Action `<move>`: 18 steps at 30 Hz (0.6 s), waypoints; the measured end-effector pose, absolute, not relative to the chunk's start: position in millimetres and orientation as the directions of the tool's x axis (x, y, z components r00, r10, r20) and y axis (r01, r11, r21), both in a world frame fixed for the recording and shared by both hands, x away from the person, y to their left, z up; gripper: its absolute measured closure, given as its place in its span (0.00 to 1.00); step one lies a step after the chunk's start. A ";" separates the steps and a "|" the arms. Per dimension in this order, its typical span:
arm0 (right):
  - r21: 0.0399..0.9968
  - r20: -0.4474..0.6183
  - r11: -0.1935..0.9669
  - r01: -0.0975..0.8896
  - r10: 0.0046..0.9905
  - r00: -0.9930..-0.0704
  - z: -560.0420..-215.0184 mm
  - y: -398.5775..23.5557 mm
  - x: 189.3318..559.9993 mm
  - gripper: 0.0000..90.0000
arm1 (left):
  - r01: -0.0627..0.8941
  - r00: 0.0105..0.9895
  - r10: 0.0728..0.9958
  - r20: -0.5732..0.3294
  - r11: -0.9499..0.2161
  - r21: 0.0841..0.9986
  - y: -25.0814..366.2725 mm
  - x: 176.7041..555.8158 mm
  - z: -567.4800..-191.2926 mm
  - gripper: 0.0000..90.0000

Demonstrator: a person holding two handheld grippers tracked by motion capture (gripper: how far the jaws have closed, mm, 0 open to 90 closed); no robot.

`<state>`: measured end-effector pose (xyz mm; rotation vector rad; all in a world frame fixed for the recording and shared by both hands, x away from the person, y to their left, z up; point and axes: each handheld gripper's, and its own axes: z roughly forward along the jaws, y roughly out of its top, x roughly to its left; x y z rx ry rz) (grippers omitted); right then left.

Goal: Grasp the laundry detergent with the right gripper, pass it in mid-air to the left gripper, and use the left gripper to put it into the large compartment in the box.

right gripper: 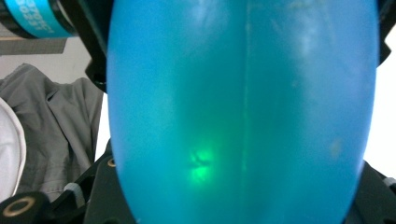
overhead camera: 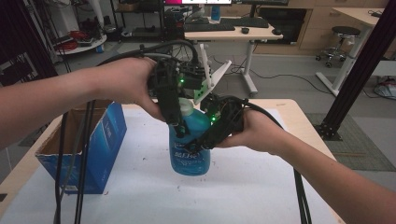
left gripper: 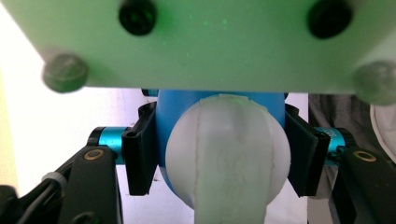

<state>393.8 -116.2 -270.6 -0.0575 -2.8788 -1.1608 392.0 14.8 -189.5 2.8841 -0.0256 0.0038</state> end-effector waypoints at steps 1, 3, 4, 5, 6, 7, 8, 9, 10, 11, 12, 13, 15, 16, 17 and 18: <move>0.693 0.050 0.719 0.050 0.021 -0.999 -270.6 -116.1 393.6 0.50 | -0.014 1.000 -0.014 0.003 -0.966 0.257 15.0 391.8 -189.5 0.42; 0.692 0.048 0.720 0.051 0.025 -0.999 -270.8 -115.6 393.3 0.50 | -0.019 1.000 -0.018 0.008 -0.966 0.259 15.2 391.5 -189.5 0.42; 0.689 0.049 0.722 0.057 0.033 -0.998 -270.5 -115.5 392.6 0.50 | -0.020 1.000 -0.018 0.012 -0.965 0.261 15.5 391.5 -189.2 0.42; 0.694 0.042 0.719 0.049 0.027 -0.999 -270.9 -115.6 393.4 0.49 | -0.020 1.000 -0.017 0.012 -0.964 0.264 15.6 391.6 -189.2 0.42; 0.694 0.044 0.718 0.051 0.028 -0.999 -270.7 -115.6 393.5 0.49 | -0.018 1.000 -0.015 0.012 -0.964 0.266 15.9 391.7 -188.8 0.42; 0.696 0.045 0.716 0.053 0.031 -0.999 -270.8 -115.5 393.7 0.49 | -0.018 1.000 -0.015 0.011 -0.964 0.267 15.9 391.9 -188.6 0.42; 0.695 0.043 0.717 0.053 0.031 -0.999 -270.7 -115.2 393.7 0.49 | -0.016 1.000 -0.014 0.009 -0.963 0.269 15.9 392.1 -188.6 0.42; 0.695 0.040 0.717 0.051 0.032 -0.999 -270.6 -115.0 393.6 0.48 | -0.015 1.000 -0.014 0.008 -0.963 0.268 15.7 392.2 -188.6 0.42; 0.694 0.043 0.718 0.053 0.032 -0.999 -270.7 -114.6 393.0 0.46 | -0.016 1.000 -0.015 0.007 -0.964 0.265 15.5 392.3 -188.7 0.42; 0.693 0.051 0.719 0.061 0.035 -0.998 -270.7 -114.1 392.2 0.43 | -0.013 1.000 -0.012 0.005 -0.963 0.268 15.4 392.3 -189.2 0.42; 0.692 0.056 0.718 0.071 0.044 -0.997 -270.5 -113.9 391.8 0.40 | -0.011 1.000 -0.011 0.001 -0.966 0.260 15.3 392.8 -189.5 0.42; 0.691 0.058 0.719 0.072 0.044 -0.997 -270.2 -113.9 392.2 0.36 | -0.010 1.000 -0.010 0.000 -0.965 0.261 15.3 393.1 -189.8 0.42; 0.691 0.060 0.719 0.073 0.044 -0.997 -270.6 -113.8 391.7 0.33 | -0.004 1.000 -0.006 -0.005 -0.966 0.259 15.8 393.8 -189.7 0.42; 0.689 0.062 0.721 0.074 0.043 -0.997 -270.7 -114.1 391.7 0.29 | -0.003 1.000 -0.004 -0.006 -0.965 0.261 16.3 394.1 -189.3 0.42; 0.688 0.068 0.721 0.081 0.047 -0.997 -270.8 -114.5 392.6 0.24 | 0.000 1.000 -0.002 -0.006 -0.964 0.265 17.0 394.3 -188.9 0.42; 0.684 0.079 0.723 0.096 0.057 -0.995 -270.8 -115.6 393.6 0.24 | 0.002 1.000 0.001 -0.004 -0.964 0.266 18.2 394.7 -188.3 0.42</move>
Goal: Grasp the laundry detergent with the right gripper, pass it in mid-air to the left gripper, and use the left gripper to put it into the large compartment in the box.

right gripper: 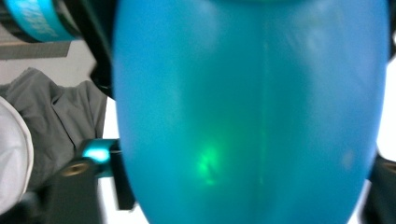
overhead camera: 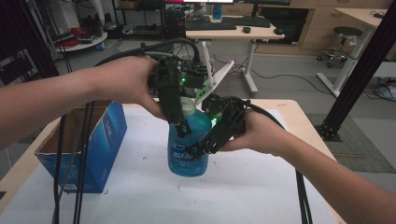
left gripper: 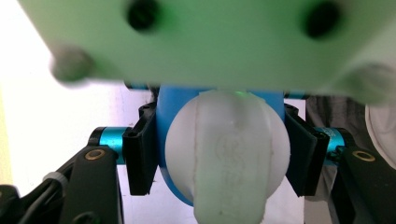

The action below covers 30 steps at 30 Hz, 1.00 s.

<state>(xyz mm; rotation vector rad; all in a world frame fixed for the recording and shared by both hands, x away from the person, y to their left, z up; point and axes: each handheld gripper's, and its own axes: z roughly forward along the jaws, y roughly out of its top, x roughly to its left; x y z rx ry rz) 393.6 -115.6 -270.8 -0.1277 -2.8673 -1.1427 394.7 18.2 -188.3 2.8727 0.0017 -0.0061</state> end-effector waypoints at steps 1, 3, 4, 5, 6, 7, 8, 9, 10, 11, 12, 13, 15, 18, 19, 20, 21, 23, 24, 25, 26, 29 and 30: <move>0.686 0.084 0.721 0.104 0.064 -0.994 -270.2 -117.4 394.6 0.24 | 0.007 1.000 0.006 -0.006 -0.963 0.268 19.2 394.7 -188.0 0.42; 0.694 0.087 0.711 0.110 0.069 -0.994 -268.4 -121.2 395.9 0.24 | 0.013 1.000 0.013 -0.003 -0.963 0.268 22.3 395.0 -187.0 0.42; 0.699 0.095 0.705 0.119 0.074 -0.993 -267.4 -123.8 396.9 0.24 | 0.018 1.000 0.018 -0.004 -0.963 0.269 23.9 395.1 -186.2 0.42; 0.698 0.099 0.704 0.132 0.088 -0.991 -265.8 -127.0 397.3 0.24 | 0.027 1.000 0.027 -0.004 -0.961 0.276 25.9 395.0 -185.5 0.42; 0.700 0.098 0.699 0.145 0.107 -0.989 -264.6 -131.0 398.7 0.24 | 0.031 0.999 0.032 -0.001 -0.959 0.280 27.0 395.1 -184.8 0.42; 0.699 0.100 0.699 0.153 0.116 -0.988 -263.9 -133.5 399.7 0.24 | 0.034 0.999 0.035 -0.002 -0.958 0.283 28.7 395.7 -183.7 0.42; 0.699 0.094 0.697 0.159 0.131 -0.987 -263.3 -136.9 401.1 0.24 | 0.039 0.999 0.040 -0.004 -0.957 0.288 30.1 396.2 -183.2 0.42; 0.696 0.098 0.697 0.171 0.145 -0.985 -262.3 -139.7 401.5 0.24 | 0.047 0.999 0.049 -0.003 -0.956 0.290 32.3 396.8 -181.9 0.42; 0.698 0.090 0.695 0.173 0.155 -0.984 -261.8 -144.5 403.2 0.24 | 0.054 0.998 0.055 -0.004 -0.955 0.292 34.4 397.5 -180.9 0.42; 0.696 0.090 0.694 0.184 0.170 -0.981 -261.1 -148.4 404.1 0.24 | 0.063 0.998 0.064 -0.005 -0.954 0.292 36.5 398.1 -180.0 0.42; 0.692 0.089 0.695 0.195 0.186 -0.979 -260.8 -152.3 405.3 0.24 | 0.075 0.997 0.077 -0.004 -0.952 0.296 39.5 398.7 -179.0 0.42; 0.681 0.086 0.701 0.209 0.207 -0.975 -261.1 -156.9 406.9 0.24 | 0.081 0.996 0.084 -0.004 -0.952 0.296 41.2 399.1 -178.2 0.42; 0.665 0.077 0.713 0.224 0.233 -0.969 -262.6 -163.4 409.0 0.24 | 0.100 0.995 0.105 -0.001 -0.950 0.296 46.2 400.0 -175.4 0.42; 0.628 0.064 0.737 0.251 0.272 -0.960 -266.8 -174.0 412.1 0.24 | 0.129 0.991 0.136 0.001 -0.943 0.307 55.2 401.2 -170.4 0.42; 0.613 0.065 0.745 0.264 0.285 -0.956 -268.9 -178.4 413.6 0.24 | 0.137 0.989 0.145 0.002 -0.942 0.307 57.1 401.4 -169.3 0.42; 0.603 0.065 0.749 0.273 0.296 -0.953 -270.0 -180.8 414.2 0.24 | 0.149 0.988 0.158 0.002 -0.939 0.311 60.3 401.6 -167.7 0.42; 0.596 0.061 0.754 0.275 0.299 -0.952 -271.7 -185.2 415.6 0.24 | 0.153 0.987 0.162 0.003 -0.939 0.308 62.2 401.8 -166.3 0.42; 0.585 0.059 0.759 0.285 0.311 -0.949 -273.1 -190.3 416.8 0.24 | 0.167 0.984 0.178 0.007 -0.936 0.311 67.2 402.0 -163.2 0.42; 0.583 0.058 0.759 0.289 0.316 -0.947 -273.6 -193.2 417.2 0.24 | 0.175 0.983 0.186 0.007 -0.934 0.312 70.0 402.3 -161.7 0.42; 0.579 0.057 0.760 0.295 0.324 -0.944 -273.9 -196.2 417.5 0.24 | 0.184 0.980 0.196 0.008 -0.933 0.309 73.4 402.8 -158.9 0.42; 0.576 0.062 0.758 0.305 0.332 -0.941 -274.6 -200.1 418.3 0.24 | 0.197 0.978 0.209 0.007 -0.930 0.310 76.5 402.7 -157.0 0.42; 0.557 0.062 0.765 0.324 0.350 -0.935 -276.9 -208.8 420.4 0.24 | 0.222 0.971 0.239 0.015 -0.922 0.318 87.0 403.1 -150.2 0.42; 0.553 0.068 0.764 0.333 0.357 -0.932 -278.1 -213.2 421.7 0.24 | 0.234 0.968 0.252 0.015 -0.919 0.317 90.9 403.3 -147.7 0.42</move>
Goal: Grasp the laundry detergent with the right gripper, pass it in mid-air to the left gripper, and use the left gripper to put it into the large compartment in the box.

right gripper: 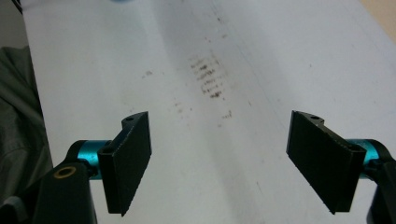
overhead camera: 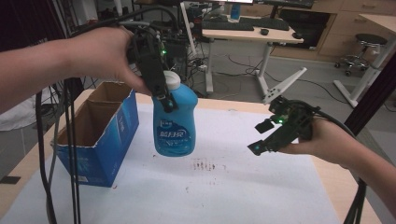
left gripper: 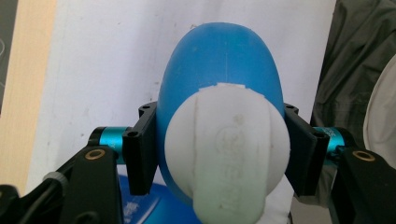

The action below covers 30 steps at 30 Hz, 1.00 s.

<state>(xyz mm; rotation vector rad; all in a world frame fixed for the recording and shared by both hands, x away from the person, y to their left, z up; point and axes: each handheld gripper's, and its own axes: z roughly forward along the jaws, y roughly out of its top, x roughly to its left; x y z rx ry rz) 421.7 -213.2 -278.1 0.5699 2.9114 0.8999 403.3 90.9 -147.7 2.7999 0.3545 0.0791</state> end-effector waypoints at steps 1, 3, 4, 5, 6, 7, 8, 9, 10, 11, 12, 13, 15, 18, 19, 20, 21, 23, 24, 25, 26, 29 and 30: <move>0.547 0.069 0.764 0.342 0.366 -0.928 -278.8 -216.7 422.5 0.24 | 0.244 0.965 0.262 0.015 -0.915 0.320 93.9 403.4 -146.0 0.42; 0.538 0.069 0.764 0.357 0.382 -0.922 -279.6 -222.5 423.8 0.24 | 0.269 0.957 0.290 0.018 -0.907 0.325 102.1 403.2 -140.9 0.42; 0.533 0.066 0.766 0.361 0.388 -0.920 -279.8 -225.8 424.3 0.24 | 0.281 0.952 0.305 0.023 -0.902 0.329 107.2 403.3 -137.6 0.42; 0.526 0.060 0.767 0.367 0.397 -0.916 -280.2 -229.5 424.8 0.24 | 0.295 0.947 0.321 0.023 -0.895 0.334 111.1 403.0 -135.5 0.42; 0.516 0.054 0.773 0.369 0.401 -0.915 -280.6 -232.4 425.3 0.24 | 0.298 0.945 0.325 0.028 -0.895 0.333 114.2 403.3 -133.5 0.42; 0.507 0.050 0.776 0.375 0.409 -0.911 -280.8 -234.5 425.4 0.24 | 0.309 0.941 0.338 0.030 -0.888 0.340 118.0 403.2 -131.6 0.42; 0.500 0.045 0.778 0.380 0.415 -0.909 -281.4 -237.3 425.7 0.24 | 0.320 0.936 0.351 0.034 -0.884 0.340 123.0 403.3 -128.7 0.42; 0.493 0.043 0.778 0.390 0.426 -0.904 -282.0 -241.2 425.8 0.24 | 0.331 0.931 0.364 0.033 -0.878 0.345 125.8 403.2 -127.4 0.42; 0.489 0.044 0.777 0.397 0.433 -0.900 -282.4 -243.6 425.7 0.24 | 0.349 0.923 0.384 0.034 -0.870 0.350 130.4 403.2 -124.9 0.42; 0.485 0.044 0.775 0.406 0.442 -0.896 -283.4 -247.3 425.8 0.24 | 0.360 0.917 0.397 0.035 -0.863 0.353 134.1 402.7 -122.9 0.42; 0.477 0.040 0.778 0.409 0.446 -0.894 -283.9 -250.2 425.7 0.24 | 0.369 0.912 0.408 0.038 -0.859 0.354 138.0 402.4 -121.0 0.42; 0.474 0.044 0.773 0.421 0.457 -0.888 -284.4 -252.7 425.2 0.24 | 0.381 0.906 0.422 0.041 -0.854 0.355 142.0 402.1 -118.8 0.42; 0.465 0.039 0.774 0.430 0.467 -0.883 -285.2 -257.8 425.0 0.24 | 0.400 0.896 0.443 0.042 -0.843 0.361 149.3 401.6 -115.2 0.42; 0.458 0.043 0.769 0.445 0.481 -0.875 -286.3 -264.8 425.3 0.24 | 0.435 0.875 0.483 0.046 -0.823 0.365 162.4 400.3 -108.7 0.42; 0.456 0.040 0.771 0.444 0.481 -0.876 -286.5 -266.9 425.6 0.24 | 0.443 0.869 0.492 0.048 -0.819 0.364 166.6 399.9 -106.9 0.42; 0.456 0.042 0.767 0.451 0.488 -0.872 -286.5 -268.7 425.7 0.24 | 0.454 0.863 0.503 0.045 -0.812 0.367 169.5 399.6 -106.1 0.42; 0.455 0.044 0.765 0.455 0.491 -0.870 -286.3 -270.2 426.1 0.24 | 0.467 0.855 0.516 0.046 -0.806 0.364 175.1 399.5 -104.4 0.42; 0.456 0.041 0.760 0.463 0.502 -0.864 -285.2 -273.6 426.7 0.24 | 0.486 0.843 0.536 0.045 -0.796 0.360 182.4 399.3 -103.0 0.42; 0.459 0.042 0.757 0.466 0.505 -0.862 -284.7 -274.7 427.1 0.24 | 0.501 0.833 0.551 0.046 -0.787 0.360 187.3 399.2 -102.9 0.42; 0.464 0.044 0.752 0.469 0.509 -0.860 -284.1 -276.5 427.7 0.24 | 0.507 0.829 0.557 0.048 -0.786 0.355 190.3 399.3 -102.5 0.42; 0.468 0.042 0.751 0.467 0.509 -0.860 -283.7 -277.6 428.2 0.24 | 0.516 0.823 0.566 0.049 -0.782 0.349 194.3 399.3 -102.2 0.42; 0.472 0.039 0.744 0.472 0.517 -0.855 -283.1 -281.4 429.2 0.24 | 0.548 0.799 0.599 0.055 -0.763 0.343 207.3 399.7 -100.8 0.42; 0.472 0.040 0.744 0.474 0.519 -0.854 -283.1 -282.4 429.5 0.24 | 0.560 0.789 0.611 0.056 -0.754 0.344 211.6 400.0 -100.5 0.42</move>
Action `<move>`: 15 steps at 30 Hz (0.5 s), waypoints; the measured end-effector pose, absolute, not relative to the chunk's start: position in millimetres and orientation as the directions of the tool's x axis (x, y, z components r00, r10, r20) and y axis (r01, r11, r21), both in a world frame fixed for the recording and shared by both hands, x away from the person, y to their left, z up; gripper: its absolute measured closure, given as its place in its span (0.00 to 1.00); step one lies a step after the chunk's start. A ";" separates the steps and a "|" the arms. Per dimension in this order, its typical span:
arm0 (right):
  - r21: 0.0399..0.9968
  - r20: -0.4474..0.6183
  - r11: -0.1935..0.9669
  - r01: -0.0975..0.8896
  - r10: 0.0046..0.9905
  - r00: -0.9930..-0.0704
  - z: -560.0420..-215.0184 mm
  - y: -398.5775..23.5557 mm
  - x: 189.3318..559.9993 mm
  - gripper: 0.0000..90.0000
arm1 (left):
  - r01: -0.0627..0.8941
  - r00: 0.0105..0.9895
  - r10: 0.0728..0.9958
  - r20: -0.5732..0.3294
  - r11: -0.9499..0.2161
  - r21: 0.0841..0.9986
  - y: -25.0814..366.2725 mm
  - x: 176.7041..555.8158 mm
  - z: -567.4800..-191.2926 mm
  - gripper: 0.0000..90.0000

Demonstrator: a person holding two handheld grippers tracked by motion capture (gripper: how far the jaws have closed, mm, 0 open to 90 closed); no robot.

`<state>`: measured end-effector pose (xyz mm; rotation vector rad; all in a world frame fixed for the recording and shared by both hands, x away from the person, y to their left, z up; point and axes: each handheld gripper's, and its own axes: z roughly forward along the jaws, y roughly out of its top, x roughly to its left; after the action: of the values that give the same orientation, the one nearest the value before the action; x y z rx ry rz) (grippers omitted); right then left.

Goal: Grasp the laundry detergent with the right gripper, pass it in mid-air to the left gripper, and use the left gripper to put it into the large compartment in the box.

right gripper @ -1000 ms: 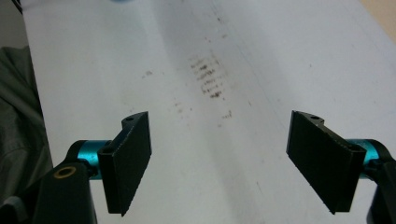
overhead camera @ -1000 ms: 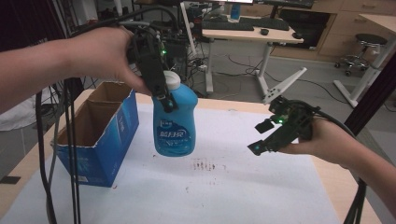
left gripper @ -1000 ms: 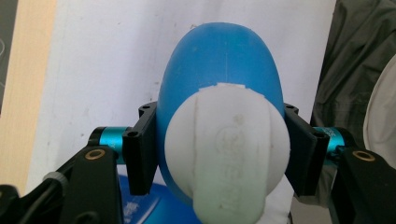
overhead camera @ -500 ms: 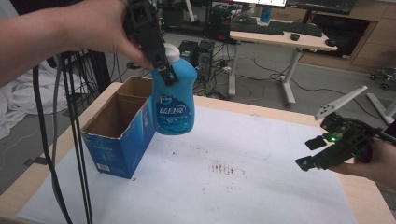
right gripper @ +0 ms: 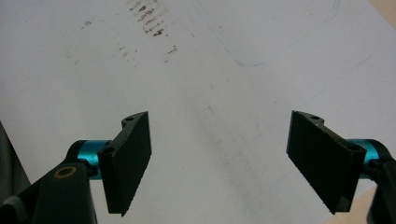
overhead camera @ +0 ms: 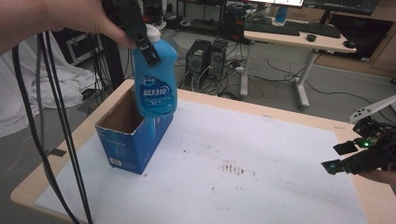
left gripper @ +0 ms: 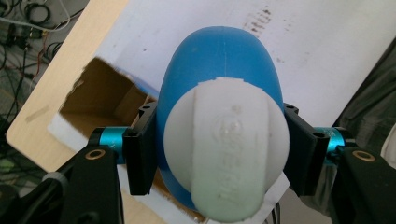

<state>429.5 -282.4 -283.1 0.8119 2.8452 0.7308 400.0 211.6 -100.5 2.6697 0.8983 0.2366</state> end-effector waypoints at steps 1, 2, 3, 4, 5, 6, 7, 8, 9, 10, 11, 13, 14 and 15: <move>0.469 0.036 0.746 0.473 0.519 -0.854 -283.3 -283.4 430.0 0.24 | 0.572 0.779 0.625 0.056 -0.744 0.345 216.0 400.4 -100.0 0.42; 0.468 0.038 0.743 0.478 0.524 -0.851 -283.6 -284.0 430.1 0.24 | 0.583 0.769 0.636 0.057 -0.736 0.342 220.3 400.9 -99.4 0.42; 0.466 0.041 0.742 0.482 0.527 -0.849 -283.8 -284.9 430.3 0.24 | 0.594 0.759 0.648 0.057 -0.726 0.347 223.0 400.9 -99.5 0.42; 0.467 0.039 0.741 0.482 0.527 -0.849 -284.0 -285.5 430.8 0.24 | 0.605 0.748 0.661 0.060 -0.717 0.346 227.0 401.3 -99.4 0.42; 0.466 0.036 0.741 0.483 0.529 -0.848 -284.1 -286.1 431.1 0.24 | 0.619 0.735 0.675 0.061 -0.705 0.346 230.4 401.8 -99.6 0.42; 0.466 0.037 0.741 0.483 0.530 -0.847 -283.8 -286.7 431.4 0.24 | 0.630 0.724 0.687 0.065 -0.697 0.343 234.6 402.3 -99.7 0.42; 0.470 0.037 0.739 0.483 0.531 -0.847 -283.5 -287.5 431.8 0.24 | 0.638 0.716 0.695 0.066 -0.690 0.342 236.8 402.5 -99.7 0.42; 0.469 0.037 0.739 0.484 0.531 -0.846 -283.3 -287.8 431.9 0.24 | 0.651 0.702 0.709 0.066 -0.676 0.344 239.2 402.8 -99.9 0.42; 0.470 0.038 0.738 0.485 0.532 -0.846 -283.3 -288.4 432.3 0.24 | 0.660 0.692 0.718 0.070 -0.669 0.343 242.1 403.5 -100.0 0.42; 0.471 0.036 0.737 0.484 0.533 -0.846 -283.4 -289.0 432.6 0.24 | 0.671 0.679 0.731 0.070 -0.656 0.347 243.8 403.4 -100.5 0.42; 0.471 0.036 0.736 0.486 0.535 -0.844 -283.6 -289.6 432.8 0.24 | 0.678 0.671 0.738 0.071 -0.649 0.345 245.0 403.5 -100.6 0.42; 0.471 0.039 0.732 0.492 0.540 -0.841 -283.9 -290.9 433.1 0.24 | 0.685 0.662 0.745 0.075 -0.643 0.342 248.4 403.8 -101.1 0.42; 0.469 0.038 0.735 0.490 0.538 -0.842 -284.0 -291.7 433.4 0.24 | 0.692 0.655 0.752 0.075 -0.636 0.342 249.9 403.5 -101.4 0.42; 0.471 0.039 0.732 0.492 0.540 -0.841 -284.2 -292.3 433.6 0.24 | 0.696 0.651 0.755 0.074 -0.633 0.338 251.7 403.4 -101.4 0.42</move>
<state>433.6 -292.3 -284.2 0.8460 2.8293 0.7267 403.4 251.7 -101.4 2.5912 1.1675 0.3024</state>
